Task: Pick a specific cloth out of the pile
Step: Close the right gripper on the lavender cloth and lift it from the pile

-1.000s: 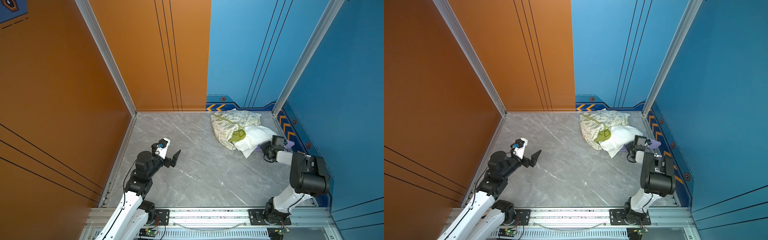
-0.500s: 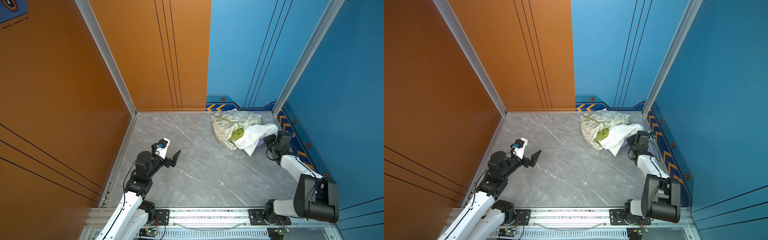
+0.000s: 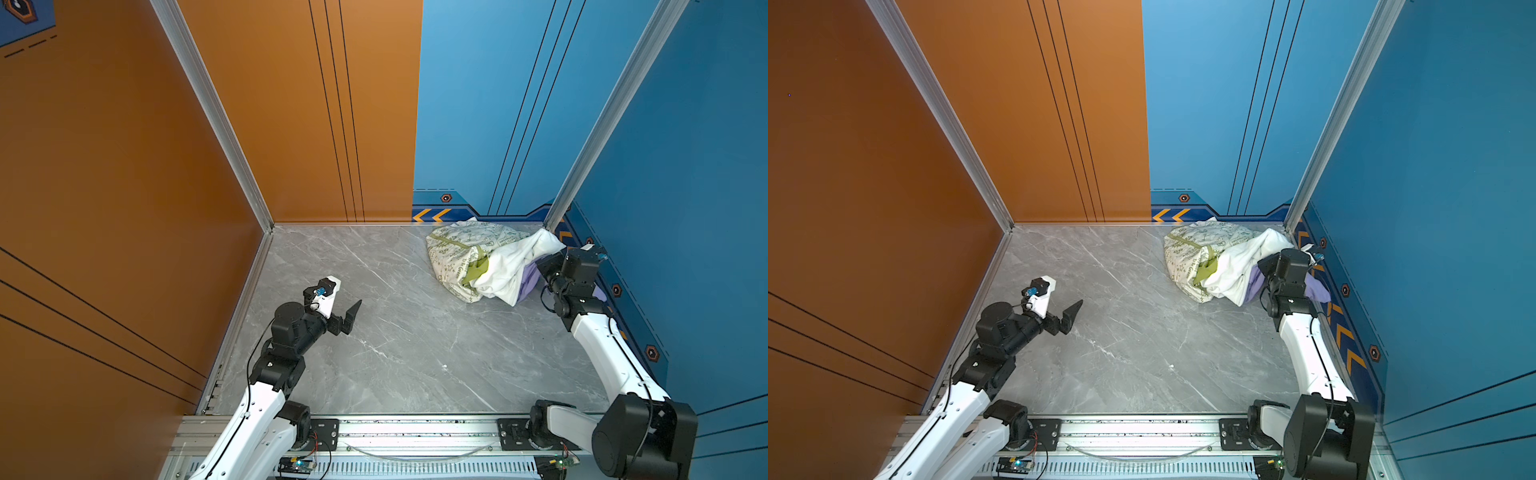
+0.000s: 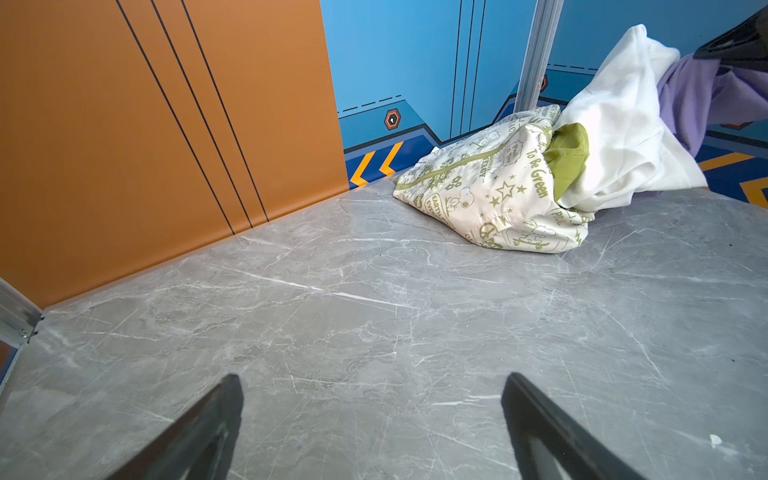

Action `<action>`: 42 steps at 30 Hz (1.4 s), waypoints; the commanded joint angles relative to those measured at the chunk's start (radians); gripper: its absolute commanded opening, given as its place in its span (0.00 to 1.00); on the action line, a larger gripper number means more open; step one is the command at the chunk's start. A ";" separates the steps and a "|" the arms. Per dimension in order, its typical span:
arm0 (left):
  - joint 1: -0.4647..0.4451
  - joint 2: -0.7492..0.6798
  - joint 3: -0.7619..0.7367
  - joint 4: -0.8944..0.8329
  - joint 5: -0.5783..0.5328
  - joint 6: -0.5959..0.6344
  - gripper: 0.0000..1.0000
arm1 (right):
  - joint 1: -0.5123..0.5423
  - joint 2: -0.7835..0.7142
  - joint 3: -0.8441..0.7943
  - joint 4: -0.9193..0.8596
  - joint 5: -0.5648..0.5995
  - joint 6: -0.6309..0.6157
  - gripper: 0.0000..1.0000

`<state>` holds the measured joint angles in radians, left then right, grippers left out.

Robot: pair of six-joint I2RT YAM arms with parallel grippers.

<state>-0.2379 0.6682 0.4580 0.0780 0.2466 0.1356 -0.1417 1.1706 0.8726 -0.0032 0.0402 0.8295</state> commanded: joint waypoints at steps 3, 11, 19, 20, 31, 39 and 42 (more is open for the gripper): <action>-0.011 0.001 -0.009 -0.001 -0.002 0.018 0.98 | 0.025 -0.062 0.120 0.006 0.050 -0.080 0.00; -0.012 0.002 -0.008 0.000 -0.002 0.017 0.98 | 0.103 -0.077 0.275 -0.042 0.080 -0.190 0.00; -0.012 0.002 -0.009 -0.001 0.000 0.015 0.98 | 0.194 -0.089 0.422 -0.073 0.106 -0.294 0.00; -0.012 0.001 -0.008 0.000 -0.001 0.015 0.98 | 0.208 -0.088 0.440 -0.078 0.104 -0.308 0.00; -0.012 0.000 -0.008 -0.001 -0.001 0.015 0.98 | 0.423 -0.019 0.661 -0.146 0.045 -0.451 0.00; -0.015 -0.005 -0.010 0.000 -0.003 0.015 0.98 | 0.640 0.082 0.799 -0.238 -0.024 -0.574 0.00; -0.015 -0.007 -0.010 -0.001 -0.004 0.014 0.98 | 0.728 0.134 0.826 -0.280 -0.039 -0.596 0.00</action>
<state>-0.2436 0.6693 0.4580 0.0780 0.2466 0.1352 0.5297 1.2682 1.6604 -0.2371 0.0521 0.2939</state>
